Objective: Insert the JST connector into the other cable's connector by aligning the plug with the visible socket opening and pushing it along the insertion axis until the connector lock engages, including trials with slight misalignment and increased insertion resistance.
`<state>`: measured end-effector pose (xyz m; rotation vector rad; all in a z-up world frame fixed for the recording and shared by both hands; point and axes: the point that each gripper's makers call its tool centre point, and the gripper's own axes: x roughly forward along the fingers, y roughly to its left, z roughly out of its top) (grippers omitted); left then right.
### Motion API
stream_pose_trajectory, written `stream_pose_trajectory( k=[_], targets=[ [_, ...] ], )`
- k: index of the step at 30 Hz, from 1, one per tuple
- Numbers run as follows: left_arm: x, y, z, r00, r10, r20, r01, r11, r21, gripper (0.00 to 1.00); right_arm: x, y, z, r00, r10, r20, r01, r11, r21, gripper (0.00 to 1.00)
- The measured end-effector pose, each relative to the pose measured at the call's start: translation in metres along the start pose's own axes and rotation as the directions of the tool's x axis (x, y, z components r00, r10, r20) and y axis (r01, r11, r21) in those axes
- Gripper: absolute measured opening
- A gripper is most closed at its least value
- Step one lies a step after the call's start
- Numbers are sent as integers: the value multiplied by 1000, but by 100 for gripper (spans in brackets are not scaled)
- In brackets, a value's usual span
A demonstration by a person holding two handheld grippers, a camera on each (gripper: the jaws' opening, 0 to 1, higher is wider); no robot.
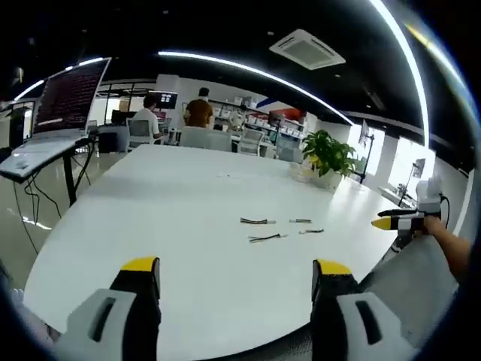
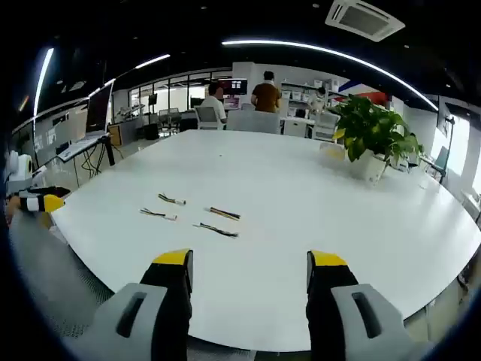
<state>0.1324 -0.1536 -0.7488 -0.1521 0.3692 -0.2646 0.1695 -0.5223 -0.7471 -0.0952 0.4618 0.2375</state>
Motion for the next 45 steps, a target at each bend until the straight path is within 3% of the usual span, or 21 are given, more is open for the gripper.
stream_pose_trajectory(
  k=[40,45],
  targets=[
    [-2,1,-1,1000,6,-2,-6,1000,-7,78,0,4,-4,1000,19,-21,-20,1000,-10,59],
    [-3,1,-5,1000,-2,-25,2,1000,-1,78,-1,7,-7,999,26,-38,-27,999,-30,60]
  ],
)
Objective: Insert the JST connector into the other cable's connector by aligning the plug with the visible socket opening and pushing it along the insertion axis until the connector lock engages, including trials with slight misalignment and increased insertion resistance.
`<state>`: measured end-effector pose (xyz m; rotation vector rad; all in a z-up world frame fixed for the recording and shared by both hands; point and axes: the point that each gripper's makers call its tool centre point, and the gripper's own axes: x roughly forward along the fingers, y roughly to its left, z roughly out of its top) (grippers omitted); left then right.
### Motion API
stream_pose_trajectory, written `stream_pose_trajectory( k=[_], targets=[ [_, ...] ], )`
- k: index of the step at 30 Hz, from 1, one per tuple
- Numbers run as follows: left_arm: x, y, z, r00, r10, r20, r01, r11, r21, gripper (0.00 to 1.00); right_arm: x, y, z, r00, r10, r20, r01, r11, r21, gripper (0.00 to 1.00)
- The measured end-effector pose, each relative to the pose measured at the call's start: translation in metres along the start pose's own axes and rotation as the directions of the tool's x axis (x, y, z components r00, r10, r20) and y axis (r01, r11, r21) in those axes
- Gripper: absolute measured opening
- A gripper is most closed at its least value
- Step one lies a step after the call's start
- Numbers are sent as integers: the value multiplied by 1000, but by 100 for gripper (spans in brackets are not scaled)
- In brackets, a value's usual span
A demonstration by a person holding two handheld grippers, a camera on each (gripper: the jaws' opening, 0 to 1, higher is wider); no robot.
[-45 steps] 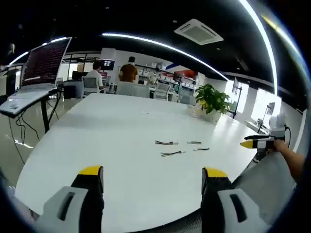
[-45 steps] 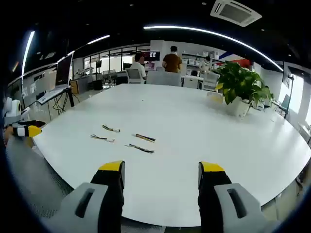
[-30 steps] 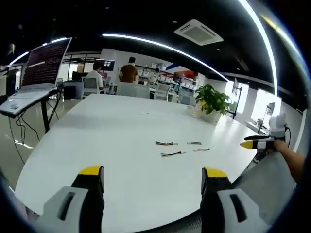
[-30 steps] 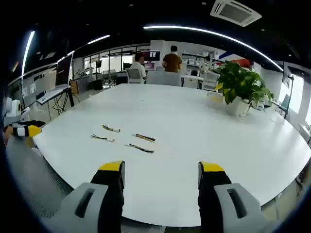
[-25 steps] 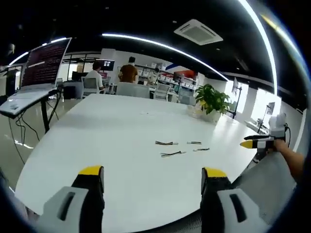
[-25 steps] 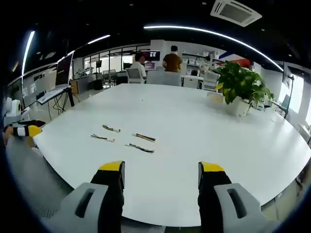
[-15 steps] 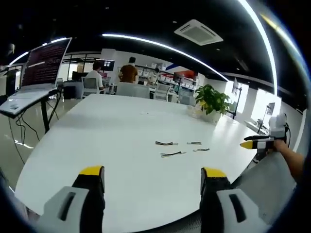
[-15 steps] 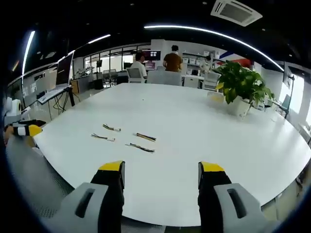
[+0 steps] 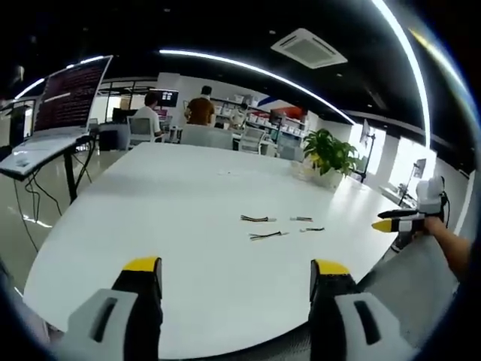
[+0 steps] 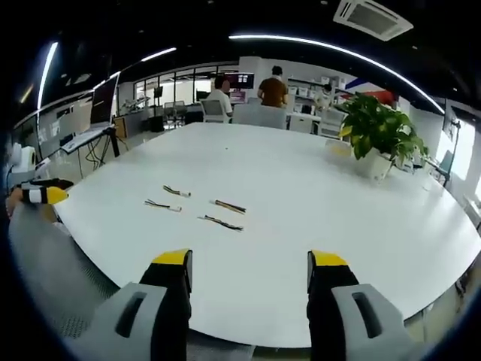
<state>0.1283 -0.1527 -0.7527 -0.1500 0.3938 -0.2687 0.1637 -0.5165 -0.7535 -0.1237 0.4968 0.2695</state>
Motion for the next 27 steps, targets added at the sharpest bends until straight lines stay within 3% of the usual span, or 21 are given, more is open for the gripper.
stream_pose_trajectory(
  k=[13,17,21,27],
  targets=[
    [2,0,-2,1000,-22,-20,22,1000,-3,77,1,10,-1,998,64,0,-64,998,27,59],
    [3,5,-2,1000,0,-20,0,1000,-16,76,0,6,3,998,54,30,-57,995,81,57],
    [3,6,-2,1000,16,-20,-17,999,-29,77,4,15,2,991,135,22,-137,985,107,58],
    [3,14,-5,998,57,-38,-59,997,-50,79,4,13,6,992,114,44,-118,986,118,60]
  ],
)
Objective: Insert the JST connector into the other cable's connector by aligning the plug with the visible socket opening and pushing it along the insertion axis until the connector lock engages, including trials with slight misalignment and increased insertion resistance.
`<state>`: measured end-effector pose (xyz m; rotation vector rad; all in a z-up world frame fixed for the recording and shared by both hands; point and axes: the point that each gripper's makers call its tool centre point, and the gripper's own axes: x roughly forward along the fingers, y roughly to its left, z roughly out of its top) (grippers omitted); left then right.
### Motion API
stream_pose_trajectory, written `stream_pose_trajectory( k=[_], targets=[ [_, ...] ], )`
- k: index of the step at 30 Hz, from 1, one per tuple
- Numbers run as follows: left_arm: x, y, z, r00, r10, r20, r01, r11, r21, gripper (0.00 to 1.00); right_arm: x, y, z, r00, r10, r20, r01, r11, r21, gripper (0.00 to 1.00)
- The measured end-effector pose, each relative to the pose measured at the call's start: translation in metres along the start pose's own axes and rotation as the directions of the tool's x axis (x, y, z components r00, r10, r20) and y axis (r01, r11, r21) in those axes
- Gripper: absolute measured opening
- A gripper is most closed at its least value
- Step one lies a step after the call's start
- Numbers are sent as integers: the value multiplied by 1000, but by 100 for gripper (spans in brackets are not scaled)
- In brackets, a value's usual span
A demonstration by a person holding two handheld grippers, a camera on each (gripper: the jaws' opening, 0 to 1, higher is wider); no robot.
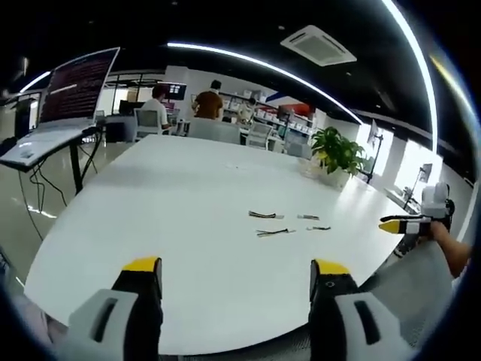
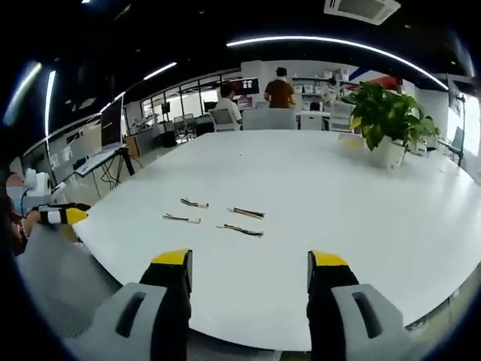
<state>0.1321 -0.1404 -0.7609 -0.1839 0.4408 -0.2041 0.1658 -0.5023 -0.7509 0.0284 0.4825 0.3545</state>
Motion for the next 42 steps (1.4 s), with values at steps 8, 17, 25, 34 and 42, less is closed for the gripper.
stream_pose_trajectory(
  k=[8,17,25,34,42],
  targets=[
    [1,-3,-4,1000,-10,-26,10,1000,9,79,4,5,1,999,31,-7,-31,999,-19,59],
    [2,-7,-6,999,-23,-47,22,1000,-13,94,4,8,1,998,57,-10,-57,998,15,61],
    [-1,-6,14,998,-25,58,29,997,-77,99,4,11,2,996,86,-5,-86,996,15,63],
    [-8,-15,58,987,-49,156,50,999,-4,99,7,-4,17,996,83,35,-83,996,22,71],
    [-4,-23,82,974,-94,205,86,995,48,99,9,-9,39,992,109,70,-110,994,4,70]
  ],
)
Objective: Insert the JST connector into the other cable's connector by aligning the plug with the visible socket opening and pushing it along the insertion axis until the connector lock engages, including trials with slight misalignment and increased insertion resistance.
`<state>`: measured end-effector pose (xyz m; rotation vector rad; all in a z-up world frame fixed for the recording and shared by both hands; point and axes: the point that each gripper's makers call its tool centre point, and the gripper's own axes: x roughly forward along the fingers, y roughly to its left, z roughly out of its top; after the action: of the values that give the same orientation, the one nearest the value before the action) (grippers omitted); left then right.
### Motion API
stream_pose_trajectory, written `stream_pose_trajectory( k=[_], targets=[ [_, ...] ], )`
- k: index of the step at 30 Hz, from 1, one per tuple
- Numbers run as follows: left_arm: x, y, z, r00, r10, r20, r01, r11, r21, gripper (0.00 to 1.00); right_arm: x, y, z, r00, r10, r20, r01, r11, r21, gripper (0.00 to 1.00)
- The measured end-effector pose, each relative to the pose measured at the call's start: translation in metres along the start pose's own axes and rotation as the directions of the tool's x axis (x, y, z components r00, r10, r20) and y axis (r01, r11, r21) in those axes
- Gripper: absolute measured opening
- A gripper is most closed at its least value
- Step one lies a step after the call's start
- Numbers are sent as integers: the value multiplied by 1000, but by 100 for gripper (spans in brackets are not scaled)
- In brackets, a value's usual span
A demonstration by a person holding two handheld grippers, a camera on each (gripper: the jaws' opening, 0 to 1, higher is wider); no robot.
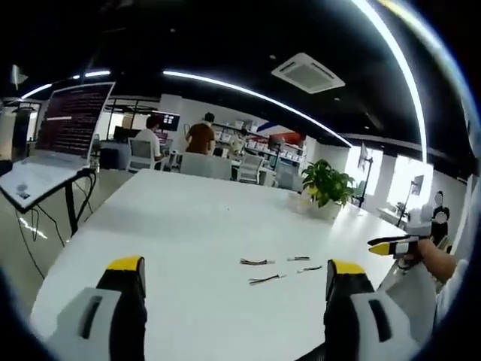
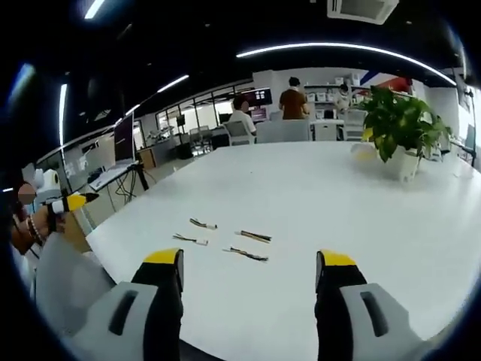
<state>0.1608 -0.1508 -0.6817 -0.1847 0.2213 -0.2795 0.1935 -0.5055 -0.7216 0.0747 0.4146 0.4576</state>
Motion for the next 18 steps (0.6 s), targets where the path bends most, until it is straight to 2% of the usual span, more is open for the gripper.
stream_pose_trajectory(
  k=[4,8,11,15,18],
  targets=[
    [5,-3,2,1000,-14,8,14,1000,-9,99,3,-3,10,1000,1,26,-1,1000,0,69],
    [12,-6,1,1000,-23,-7,23,1000,3,99,6,-6,17,999,3,36,-3,1000,-7,67],
    [18,-12,0,998,-57,-28,58,998,10,99,8,-8,25,999,7,52,-6,1000,-23,66],
    [29,-22,7,996,-87,-20,88,995,36,99,11,-10,37,997,25,74,-20,998,-64,60],
    [40,-29,11,994,-105,-28,107,992,67,99,15,-12,44,997,33,75,-26,996,-83,60]
  ],
)
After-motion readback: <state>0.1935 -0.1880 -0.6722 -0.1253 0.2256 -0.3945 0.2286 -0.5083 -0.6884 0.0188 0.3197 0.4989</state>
